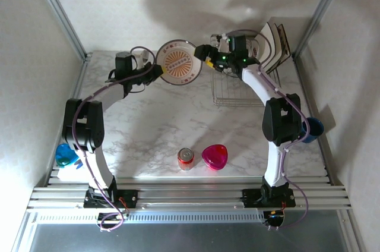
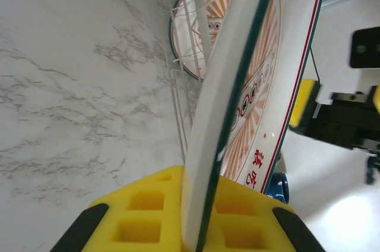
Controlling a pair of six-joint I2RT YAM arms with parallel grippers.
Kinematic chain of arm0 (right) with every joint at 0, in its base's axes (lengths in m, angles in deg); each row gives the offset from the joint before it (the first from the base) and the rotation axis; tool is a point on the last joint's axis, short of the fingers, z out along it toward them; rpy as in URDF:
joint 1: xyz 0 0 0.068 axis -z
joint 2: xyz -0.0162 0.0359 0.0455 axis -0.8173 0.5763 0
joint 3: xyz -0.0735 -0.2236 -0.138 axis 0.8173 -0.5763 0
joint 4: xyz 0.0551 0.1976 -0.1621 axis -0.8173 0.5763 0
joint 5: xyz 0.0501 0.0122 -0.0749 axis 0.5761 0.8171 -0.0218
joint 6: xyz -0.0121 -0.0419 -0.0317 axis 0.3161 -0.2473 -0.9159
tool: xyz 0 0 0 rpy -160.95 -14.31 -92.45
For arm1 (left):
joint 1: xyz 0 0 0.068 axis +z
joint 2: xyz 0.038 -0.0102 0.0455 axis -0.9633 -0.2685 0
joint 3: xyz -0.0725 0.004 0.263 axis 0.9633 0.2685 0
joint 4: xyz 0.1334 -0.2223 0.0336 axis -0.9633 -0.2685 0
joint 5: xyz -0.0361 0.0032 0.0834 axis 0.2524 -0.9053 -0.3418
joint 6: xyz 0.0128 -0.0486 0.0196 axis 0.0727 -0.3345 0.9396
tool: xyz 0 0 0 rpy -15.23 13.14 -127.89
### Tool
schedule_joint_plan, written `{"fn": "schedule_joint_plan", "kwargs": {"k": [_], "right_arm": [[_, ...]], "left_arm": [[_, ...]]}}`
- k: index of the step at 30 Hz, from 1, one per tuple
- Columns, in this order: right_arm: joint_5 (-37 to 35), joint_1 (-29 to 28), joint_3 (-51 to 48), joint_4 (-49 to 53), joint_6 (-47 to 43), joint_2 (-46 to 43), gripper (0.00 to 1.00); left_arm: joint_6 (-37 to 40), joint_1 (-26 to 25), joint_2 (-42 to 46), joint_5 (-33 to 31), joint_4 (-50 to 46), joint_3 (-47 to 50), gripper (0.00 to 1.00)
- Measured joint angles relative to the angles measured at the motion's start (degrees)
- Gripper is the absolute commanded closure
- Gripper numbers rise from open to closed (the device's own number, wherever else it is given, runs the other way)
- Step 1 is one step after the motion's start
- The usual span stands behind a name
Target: Unload the plates from the dish rack
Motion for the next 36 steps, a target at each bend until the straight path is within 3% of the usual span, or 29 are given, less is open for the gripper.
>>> {"fn": "schedule_joint_plan", "kwargs": {"k": [5,16,23,36], "right_arm": [[-14.05,0.61,10.58,16.70,-11.13,-0.92,0.01],[-35.78,3.19,14.40,37.27,-25.27,-6.32,0.01],[-39.21,4.81,26.38,50.53,-30.23,-1.22,0.01],[-38.49,5.68,26.53,56.13,-32.46,0.92,0.01]], "left_arm": [[-3.19,2.03,3.34,-4.44,4.26,6.19,1.00],[-19.19,10.29,13.18,-26.56,18.53,23.32,1.00],[-26.64,11.32,13.20,-37.09,20.55,26.10,1.00],[-31.30,12.94,8.11,-47.87,23.56,26.18,1.00]]}}
